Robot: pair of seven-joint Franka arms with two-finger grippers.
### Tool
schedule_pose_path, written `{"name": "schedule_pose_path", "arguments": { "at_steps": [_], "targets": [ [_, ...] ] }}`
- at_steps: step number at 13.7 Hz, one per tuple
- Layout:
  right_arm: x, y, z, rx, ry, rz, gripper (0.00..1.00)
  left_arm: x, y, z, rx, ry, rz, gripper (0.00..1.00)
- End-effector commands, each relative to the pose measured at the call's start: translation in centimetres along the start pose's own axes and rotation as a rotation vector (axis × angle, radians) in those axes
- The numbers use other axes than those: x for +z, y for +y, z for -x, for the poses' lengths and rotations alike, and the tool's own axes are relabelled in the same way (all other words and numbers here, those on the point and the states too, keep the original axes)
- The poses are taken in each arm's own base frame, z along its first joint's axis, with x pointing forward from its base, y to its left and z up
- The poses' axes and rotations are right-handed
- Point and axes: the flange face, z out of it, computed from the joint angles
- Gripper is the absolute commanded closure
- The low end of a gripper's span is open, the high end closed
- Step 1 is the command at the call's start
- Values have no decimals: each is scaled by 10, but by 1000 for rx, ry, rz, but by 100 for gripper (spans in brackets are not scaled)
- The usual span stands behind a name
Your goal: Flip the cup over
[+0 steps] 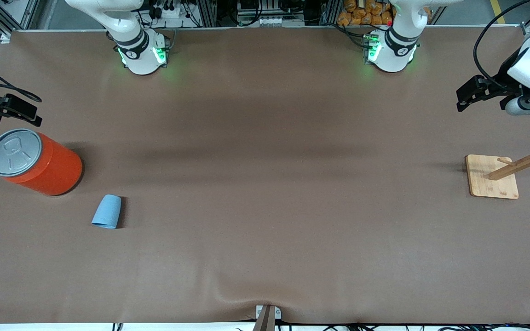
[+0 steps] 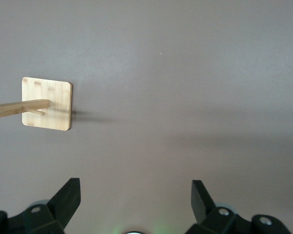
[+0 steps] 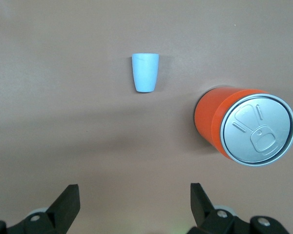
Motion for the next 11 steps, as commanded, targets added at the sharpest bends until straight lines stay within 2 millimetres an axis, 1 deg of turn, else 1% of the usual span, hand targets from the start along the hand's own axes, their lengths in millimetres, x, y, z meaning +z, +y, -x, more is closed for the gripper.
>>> {"name": "schedule_pose_path", "arguments": {
  "at_steps": [1, 4, 5, 6, 9, 11],
  "targets": [
    [-3, -3, -2, 5, -3, -14, 0, -7, -4, 4, 9, -6, -9, 0],
    [-3, -3, -2, 4, -3, -14, 0, -12, -4, 2, 6, 5, -8, 0],
    [-3, -3, -2, 4, -3, -14, 0, -11, -5, 2, 7, 3, -7, 0],
    [-2, -3, -2, 4, -6, -14, 0, -11, -12, 1, -5, 2, -6, 0],
    [-2, -5, -2, -10, -6, -14, 0, -9, -11, 3, -2, -15, -6, 0],
    [20, -11, -17, -20, -34, -6, 0, -9, -8, 3, 3, -14, -7, 0]
  ]
}}
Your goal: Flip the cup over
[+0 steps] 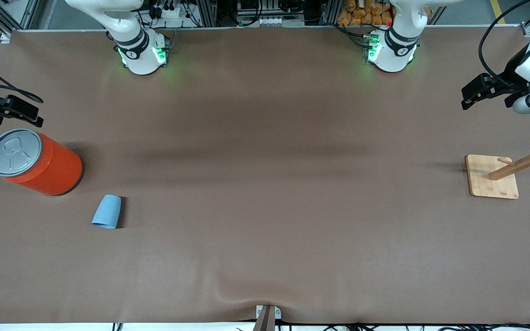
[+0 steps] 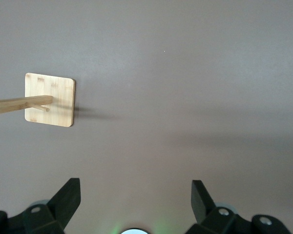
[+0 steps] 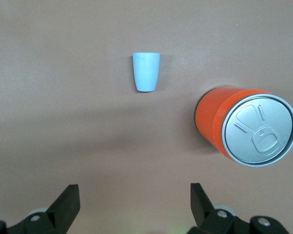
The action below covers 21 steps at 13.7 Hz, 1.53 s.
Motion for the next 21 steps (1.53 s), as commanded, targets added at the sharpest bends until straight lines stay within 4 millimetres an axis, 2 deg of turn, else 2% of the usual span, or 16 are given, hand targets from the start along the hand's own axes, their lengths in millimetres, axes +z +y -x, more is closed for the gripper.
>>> {"name": "schedule_pose_path", "arguments": {
  "at_steps": [1, 2, 5, 6, 11, 14, 18, 19, 21],
  "targets": [
    [28, -7, -23, -11, -48, -2, 0, -5, 1, 2, 17, -5, -6, 0],
    [36, -8, -28, -11, -62, -3, 0, -6, 1, 2, 19, -3, -7, 0],
    [38, -7, -37, -8, -20, -12, 0, -5, 1, 3, 17, -6, -7, 0],
    [44, -9, -41, -10, -24, -11, 0, -4, 1, 2, 19, -9, -8, 0],
    [116, -49, -70, -78, -128, 31, 0, -6, 4, 4, 25, -11, -6, 0],
    [154, -61, -90, -97, -125, 49, 0, -4, 7, 4, 24, -14, -5, 0],
    [197, -67, -107, -95, -147, 39, 0, -1, 5, 3, 22, -18, -5, 0],
    [223, -61, -115, -84, -164, 40, 0, 0, 5, 3, 22, -21, -6, 0],
    [262, -44, -130, -57, -165, 35, 0, -1, 5, 4, 22, -20, -6, 0]
  ]
}}
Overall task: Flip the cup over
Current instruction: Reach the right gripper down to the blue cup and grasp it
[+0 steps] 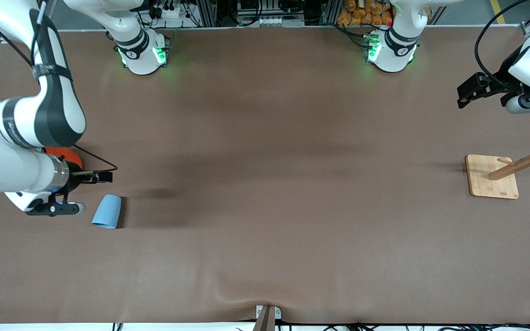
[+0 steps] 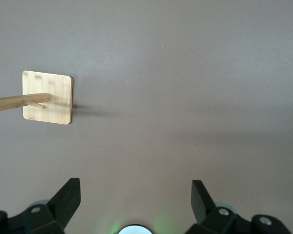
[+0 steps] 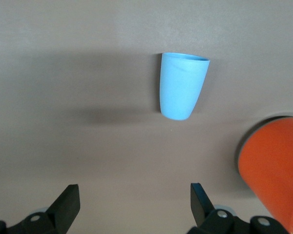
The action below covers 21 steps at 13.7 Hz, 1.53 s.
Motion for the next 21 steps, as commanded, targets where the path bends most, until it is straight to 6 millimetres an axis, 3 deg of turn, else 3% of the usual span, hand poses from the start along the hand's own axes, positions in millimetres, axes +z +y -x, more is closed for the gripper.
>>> {"name": "schedule_pose_path", "arguments": {
  "at_steps": [1, 7, 9, 21],
  "targets": [
    [43, 23, -29, 32, 15, -4, 0, -5, 1, 3, 16, 1, -3, 0],
    [114, 53, -54, 74, 103, -13, 0, -3, 2, 2, 18, -2, -2, 0],
    [127, 65, -59, 91, 128, -19, 0, -2, 2, 1, 18, -2, -2, 0],
    [206, 62, -60, 48, 123, -55, 0, -1, 3, 1, 19, -4, -2, 0]
  ]
}}
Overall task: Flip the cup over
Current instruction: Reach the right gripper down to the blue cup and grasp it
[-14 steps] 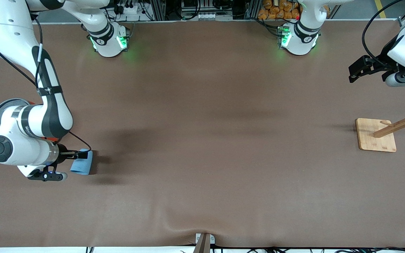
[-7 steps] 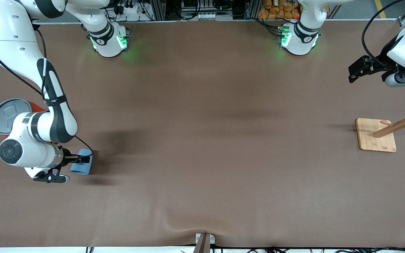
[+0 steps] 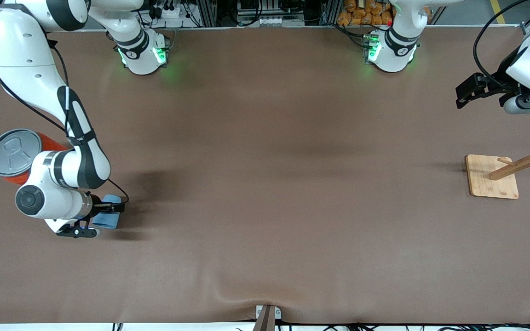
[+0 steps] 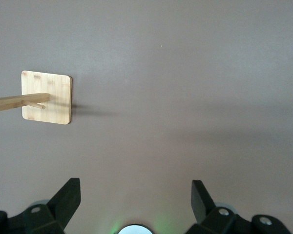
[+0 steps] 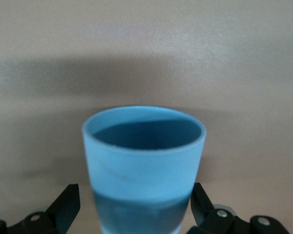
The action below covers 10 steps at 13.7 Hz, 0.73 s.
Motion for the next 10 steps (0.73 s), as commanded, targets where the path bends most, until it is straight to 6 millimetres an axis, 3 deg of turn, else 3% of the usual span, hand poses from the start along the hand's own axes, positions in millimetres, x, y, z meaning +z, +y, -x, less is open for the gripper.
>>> {"name": "schedule_pose_path", "arguments": {
  "at_steps": [1, 5, 7, 9, 10],
  "targets": [
    [17, 0, 8, 16, 30, -55, 0, -1, 0, 0, 15, -3, -2, 0],
    [21, 0, 9, 21, 51, -57, 2, 0, 0, 0, 15, -3, -2, 0],
    [21, 0, 9, 21, 53, -57, 21, 0, 1, -1, 15, -3, -1, 0],
    [20, 1, 8, 21, 56, -57, 32, 0, 1, -2, 15, -3, -1, 0],
    [20, 1, 8, 21, 59, -57, 32, 1, 1, -2, 17, -4, -3, 0]
  ]
}}
